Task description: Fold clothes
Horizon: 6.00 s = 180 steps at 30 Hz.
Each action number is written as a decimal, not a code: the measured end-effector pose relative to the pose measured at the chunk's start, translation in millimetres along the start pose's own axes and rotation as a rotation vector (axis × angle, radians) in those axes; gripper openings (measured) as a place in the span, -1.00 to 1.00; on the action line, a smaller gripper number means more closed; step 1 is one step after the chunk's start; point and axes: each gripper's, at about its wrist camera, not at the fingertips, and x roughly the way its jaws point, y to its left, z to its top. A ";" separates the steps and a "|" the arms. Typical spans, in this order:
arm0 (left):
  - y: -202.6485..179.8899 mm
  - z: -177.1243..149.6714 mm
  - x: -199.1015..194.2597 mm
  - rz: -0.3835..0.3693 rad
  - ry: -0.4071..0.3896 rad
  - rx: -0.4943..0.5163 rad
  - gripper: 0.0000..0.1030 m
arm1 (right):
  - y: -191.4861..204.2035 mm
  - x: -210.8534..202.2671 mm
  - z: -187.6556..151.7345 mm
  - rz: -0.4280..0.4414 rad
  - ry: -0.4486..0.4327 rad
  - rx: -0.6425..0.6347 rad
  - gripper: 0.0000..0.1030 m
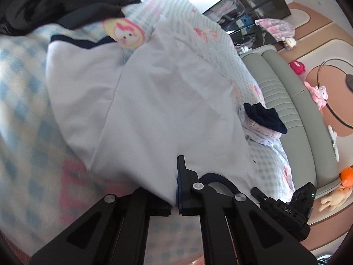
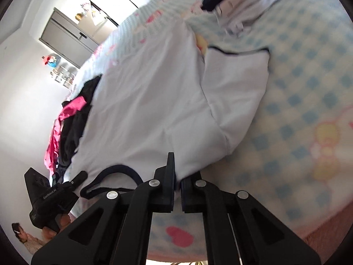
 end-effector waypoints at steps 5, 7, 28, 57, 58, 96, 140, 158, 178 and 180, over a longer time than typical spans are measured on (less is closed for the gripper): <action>2.4 -8.1 -18.4 -0.033 -0.005 -0.036 -0.94 | 1.4 -35.0 0.0 0.029 -0.040 -0.020 -0.96; -0.4 -10.4 -25.8 -0.053 -0.003 -0.035 -0.94 | -2.2 -43.4 -0.7 0.048 -0.044 -0.010 -0.96; 29.5 -34.7 -32.1 0.066 0.266 0.051 -0.37 | -23.5 -39.6 -17.8 -0.142 0.051 0.004 -0.92; 20.3 8.0 -21.4 0.149 0.274 0.019 -0.05 | 27.0 57.2 -16.3 -0.127 0.248 -0.253 -0.63; 34.3 6.9 -29.2 0.121 0.227 -0.077 -0.05 | 27.2 56.9 -17.8 -0.127 0.246 -0.244 -0.63; 77.5 15.8 -55.2 0.240 0.040 -0.073 -0.88 | 25.7 49.8 -20.7 -0.203 0.216 -0.222 -0.63; -36.4 -38.6 11.9 0.289 0.188 0.674 -0.41 | 25.4 7.1 -25.4 -0.149 0.188 -0.278 -0.47; -75.1 -7.5 13.4 0.268 0.155 0.638 -0.11 | 37.3 7.2 11.2 -0.093 0.202 -0.306 -0.41; -75.8 9.7 44.0 0.238 0.270 0.563 -0.05 | 13.3 -15.3 30.2 -0.111 0.226 -0.379 -0.27; -82.5 22.9 60.3 0.265 0.257 0.597 -0.05 | 18.4 -3.0 45.5 -0.143 0.217 -0.403 -0.27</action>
